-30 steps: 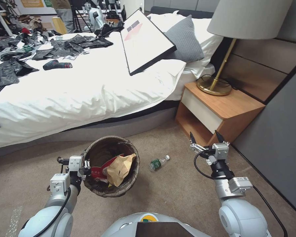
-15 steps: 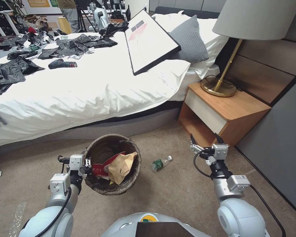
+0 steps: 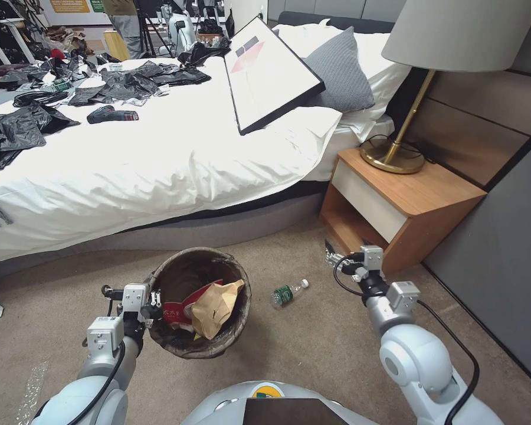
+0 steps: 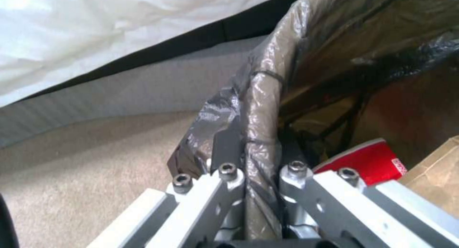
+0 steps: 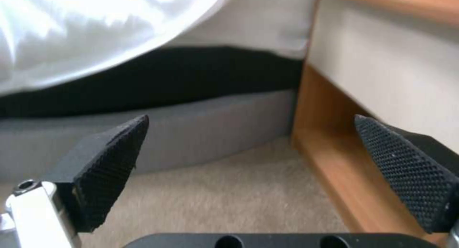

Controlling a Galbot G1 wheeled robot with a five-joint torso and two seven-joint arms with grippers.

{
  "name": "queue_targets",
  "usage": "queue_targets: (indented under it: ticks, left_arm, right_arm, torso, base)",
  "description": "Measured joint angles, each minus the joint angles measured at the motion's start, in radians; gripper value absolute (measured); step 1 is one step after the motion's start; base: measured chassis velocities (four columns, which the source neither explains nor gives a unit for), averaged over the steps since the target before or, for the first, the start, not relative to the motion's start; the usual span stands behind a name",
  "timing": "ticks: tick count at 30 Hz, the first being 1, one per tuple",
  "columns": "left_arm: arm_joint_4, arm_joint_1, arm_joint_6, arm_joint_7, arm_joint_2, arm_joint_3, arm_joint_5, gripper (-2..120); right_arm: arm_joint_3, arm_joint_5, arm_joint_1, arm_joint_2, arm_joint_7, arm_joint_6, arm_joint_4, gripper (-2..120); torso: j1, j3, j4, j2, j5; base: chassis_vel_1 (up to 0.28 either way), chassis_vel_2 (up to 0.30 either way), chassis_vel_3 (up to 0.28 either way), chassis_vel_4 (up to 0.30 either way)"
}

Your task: Pick up the trash bin, then pick up the garbage from the floor and place it into the trash bin.

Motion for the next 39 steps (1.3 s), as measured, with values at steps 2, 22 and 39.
queue_targets:
  ticks: [2,22,39]
  left_arm:
    - [0.000,0.004,0.001,-0.001,0.001,-0.006,-0.004,2]
    - [0.000,0.000,0.007,-0.006,0.013,-0.001,-0.016,2]
    - [0.000,-0.021,0.012,-0.007,0.013,0.015,-0.018,2]
  right_arm:
    - [-0.014,0.010,0.018,-0.040,-0.021,-0.006,-0.035,100]
    - [-0.230,0.444,0.233,-0.137,0.160,-0.197,-0.273,100]
    - [-0.383,0.740,0.403,-0.109,0.492,-0.267,-0.375,100]
  torso:
    - [0.000,0.000,-0.0001,0.000,-0.0001]
    - [0.000,0.000,-0.0001,0.000,-0.0001]
    - [0.000,0.000,0.0000,0.000,-0.0003]
  base:
    - [0.000,0.000,0.000,0.000]
    - [0.000,0.000,0.000,0.000]
    - [0.000,0.000,0.000,0.000]
